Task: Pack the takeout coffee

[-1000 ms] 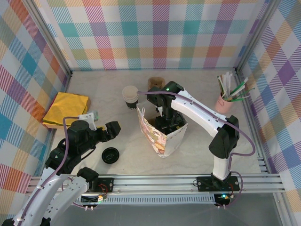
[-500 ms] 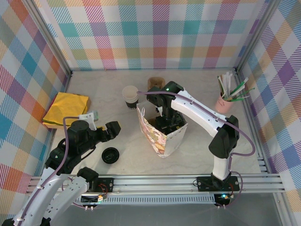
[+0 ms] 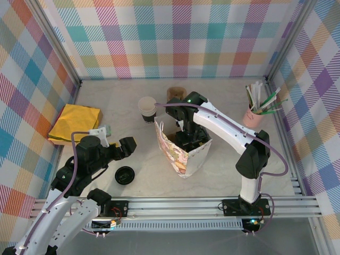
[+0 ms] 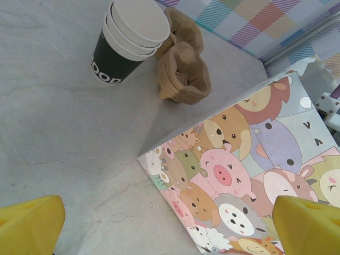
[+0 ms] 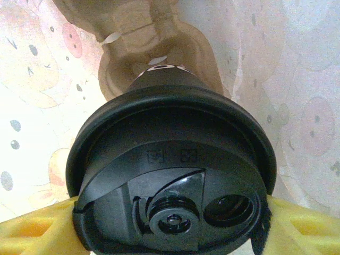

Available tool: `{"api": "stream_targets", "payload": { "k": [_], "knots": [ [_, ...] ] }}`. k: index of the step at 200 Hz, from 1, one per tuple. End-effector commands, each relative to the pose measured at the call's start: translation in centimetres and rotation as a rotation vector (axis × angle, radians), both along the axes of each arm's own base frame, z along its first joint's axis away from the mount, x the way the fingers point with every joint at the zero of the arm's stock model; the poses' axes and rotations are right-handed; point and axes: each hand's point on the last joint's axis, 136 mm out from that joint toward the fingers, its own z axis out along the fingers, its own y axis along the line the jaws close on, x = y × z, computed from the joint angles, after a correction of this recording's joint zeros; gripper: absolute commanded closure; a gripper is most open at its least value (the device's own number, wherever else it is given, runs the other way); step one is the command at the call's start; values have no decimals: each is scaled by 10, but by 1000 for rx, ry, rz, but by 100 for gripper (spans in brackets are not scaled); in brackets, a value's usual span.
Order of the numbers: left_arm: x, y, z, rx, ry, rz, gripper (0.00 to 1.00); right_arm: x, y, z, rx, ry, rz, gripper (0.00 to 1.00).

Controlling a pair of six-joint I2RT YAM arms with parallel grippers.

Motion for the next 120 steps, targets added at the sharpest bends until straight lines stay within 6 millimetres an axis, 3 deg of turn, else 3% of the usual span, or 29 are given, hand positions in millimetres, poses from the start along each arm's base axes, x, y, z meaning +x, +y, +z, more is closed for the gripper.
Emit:
{"api": "stream_targets", "payload": {
  "k": [1,120],
  "knots": [
    [-2,-2,1,7,-14,-27,0,-20,-30,10,-126,95,6,31],
    [-2,-3,1,7,-14,-28,0,-19,-28,9,-122,94,6,31]
  ]
}}
